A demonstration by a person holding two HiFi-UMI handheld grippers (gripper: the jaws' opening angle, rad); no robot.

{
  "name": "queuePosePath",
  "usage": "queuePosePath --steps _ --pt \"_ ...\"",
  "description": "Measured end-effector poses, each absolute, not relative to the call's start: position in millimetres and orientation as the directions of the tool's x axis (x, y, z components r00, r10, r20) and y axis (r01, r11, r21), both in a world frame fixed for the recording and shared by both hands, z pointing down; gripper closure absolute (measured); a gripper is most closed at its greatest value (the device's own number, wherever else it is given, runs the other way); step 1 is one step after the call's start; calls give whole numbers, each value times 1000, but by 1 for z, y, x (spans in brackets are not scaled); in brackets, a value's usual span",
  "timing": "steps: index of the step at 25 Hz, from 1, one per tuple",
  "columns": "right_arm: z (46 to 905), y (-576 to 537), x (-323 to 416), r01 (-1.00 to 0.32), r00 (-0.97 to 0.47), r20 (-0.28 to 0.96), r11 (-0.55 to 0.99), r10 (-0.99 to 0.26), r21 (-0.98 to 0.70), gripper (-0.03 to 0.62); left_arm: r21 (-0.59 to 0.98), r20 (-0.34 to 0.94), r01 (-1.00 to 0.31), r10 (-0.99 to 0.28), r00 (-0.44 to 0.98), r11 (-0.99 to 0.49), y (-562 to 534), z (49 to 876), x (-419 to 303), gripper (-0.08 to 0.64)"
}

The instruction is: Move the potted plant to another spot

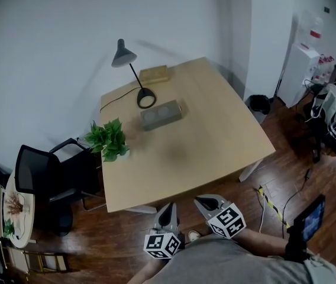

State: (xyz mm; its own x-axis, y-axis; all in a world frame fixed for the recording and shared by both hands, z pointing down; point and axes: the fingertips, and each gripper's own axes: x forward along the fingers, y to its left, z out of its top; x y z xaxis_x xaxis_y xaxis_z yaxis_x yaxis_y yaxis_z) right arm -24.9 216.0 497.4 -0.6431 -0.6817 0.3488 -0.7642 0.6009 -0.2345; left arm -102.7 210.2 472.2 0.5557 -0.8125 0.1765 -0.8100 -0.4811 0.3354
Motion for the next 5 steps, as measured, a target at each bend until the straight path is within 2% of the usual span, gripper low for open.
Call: queuePosePath --steps 5 --pt "498 211 -27 -763 -644 347 606 -681 -227 586 337 175 -811 -814 554 -479 208 473 -105 558"
